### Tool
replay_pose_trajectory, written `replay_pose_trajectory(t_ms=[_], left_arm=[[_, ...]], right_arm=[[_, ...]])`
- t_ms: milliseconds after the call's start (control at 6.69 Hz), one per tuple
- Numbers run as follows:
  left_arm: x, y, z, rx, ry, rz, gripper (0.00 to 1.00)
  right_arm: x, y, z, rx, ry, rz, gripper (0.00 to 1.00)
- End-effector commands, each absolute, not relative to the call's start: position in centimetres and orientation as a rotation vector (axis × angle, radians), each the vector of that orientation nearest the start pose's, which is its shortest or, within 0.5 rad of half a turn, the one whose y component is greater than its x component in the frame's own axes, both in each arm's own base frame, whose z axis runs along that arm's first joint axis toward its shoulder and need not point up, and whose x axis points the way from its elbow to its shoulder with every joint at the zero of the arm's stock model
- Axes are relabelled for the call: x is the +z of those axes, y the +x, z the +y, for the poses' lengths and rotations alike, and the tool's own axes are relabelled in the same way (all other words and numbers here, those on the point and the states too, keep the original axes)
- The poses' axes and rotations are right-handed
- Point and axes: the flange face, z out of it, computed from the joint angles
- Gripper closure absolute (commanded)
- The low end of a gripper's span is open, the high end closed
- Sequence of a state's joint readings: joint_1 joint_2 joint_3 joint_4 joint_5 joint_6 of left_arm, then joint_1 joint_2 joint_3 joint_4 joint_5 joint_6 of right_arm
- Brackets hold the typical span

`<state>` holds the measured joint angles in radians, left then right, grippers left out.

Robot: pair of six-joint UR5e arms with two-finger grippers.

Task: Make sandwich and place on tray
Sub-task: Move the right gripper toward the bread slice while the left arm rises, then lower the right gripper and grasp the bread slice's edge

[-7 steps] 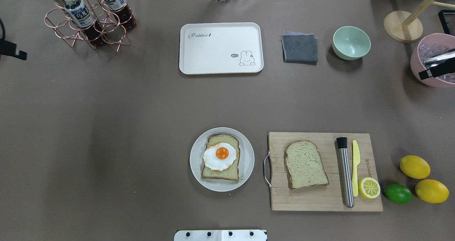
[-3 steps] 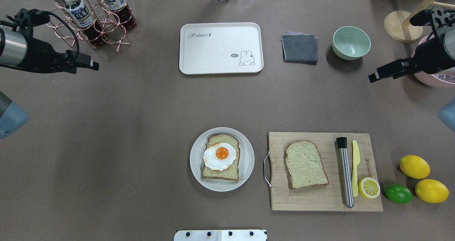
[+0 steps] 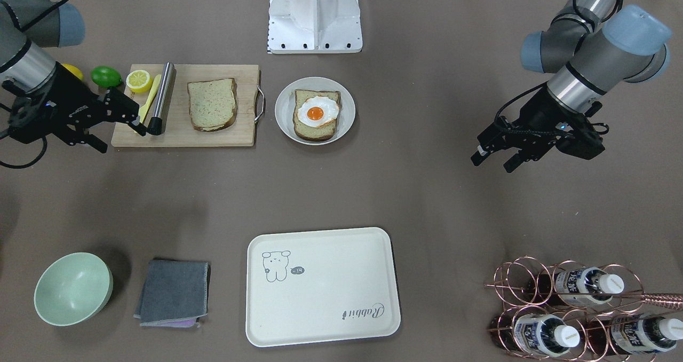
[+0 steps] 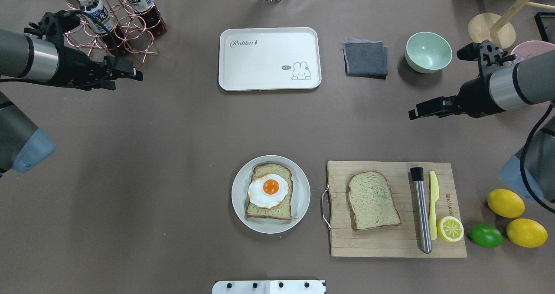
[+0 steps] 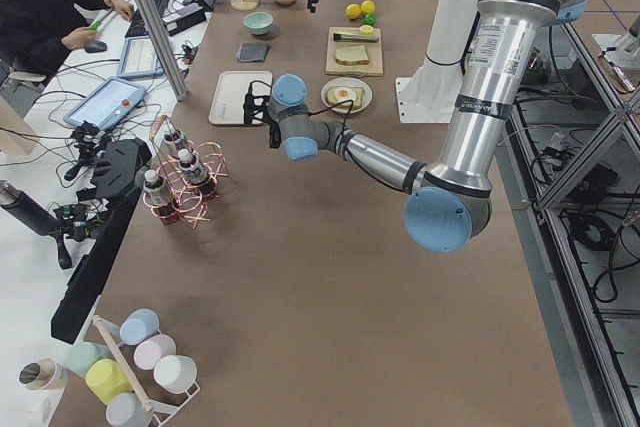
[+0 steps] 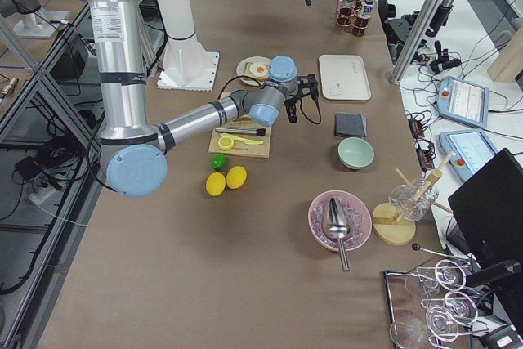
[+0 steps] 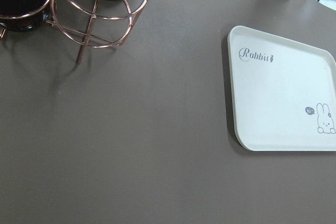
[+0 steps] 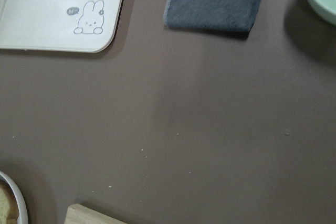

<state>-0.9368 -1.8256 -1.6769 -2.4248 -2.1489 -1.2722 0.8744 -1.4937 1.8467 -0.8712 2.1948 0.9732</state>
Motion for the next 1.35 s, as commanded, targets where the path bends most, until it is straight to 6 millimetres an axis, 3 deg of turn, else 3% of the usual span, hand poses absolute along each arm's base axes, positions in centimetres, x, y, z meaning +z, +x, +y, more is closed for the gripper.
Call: replay_pose_trajectory(t_ms=[0,149,299,448,897,1046,1196], left_arm=[[35.9,29.0,-51.2,-0.178,0.281,1.266,0.02],[35.9,28.9,-51.1,-0.172,0.286,1.265,0.02],[35.8,29.0,-51.1,-0.170,0.293,1.265,0.02],[35.7,29.0,-51.1,-0.177,0.306,1.262,0.02],[35.5,29.0,-51.0,-0.176,0.309,1.263,0.02],[35.6,28.9,-50.9,-0.176,0.309,1.263,0.02],[35.6,28.8,-50.8,-0.176,0.309,1.263,0.02]], right_arm=[[40.3,-34.1,-40.4,-0.089,0.234,-1.120,0.00],[40.1,-36.1,-38.5,-0.126,0.245,-1.141,0.00],[42.0,-36.1,-36.0,-0.148,0.249,-1.167,0.00],[43.4,-35.8,-34.8,-0.155,0.240,-1.165,0.00],[43.6,-37.7,-33.0,-0.178,0.216,-1.164,0.03],[43.6,-38.4,-32.4,-0.167,0.217,-1.159,0.28],[43.5,-38.8,-31.9,-0.174,0.216,-1.159,0.43]])
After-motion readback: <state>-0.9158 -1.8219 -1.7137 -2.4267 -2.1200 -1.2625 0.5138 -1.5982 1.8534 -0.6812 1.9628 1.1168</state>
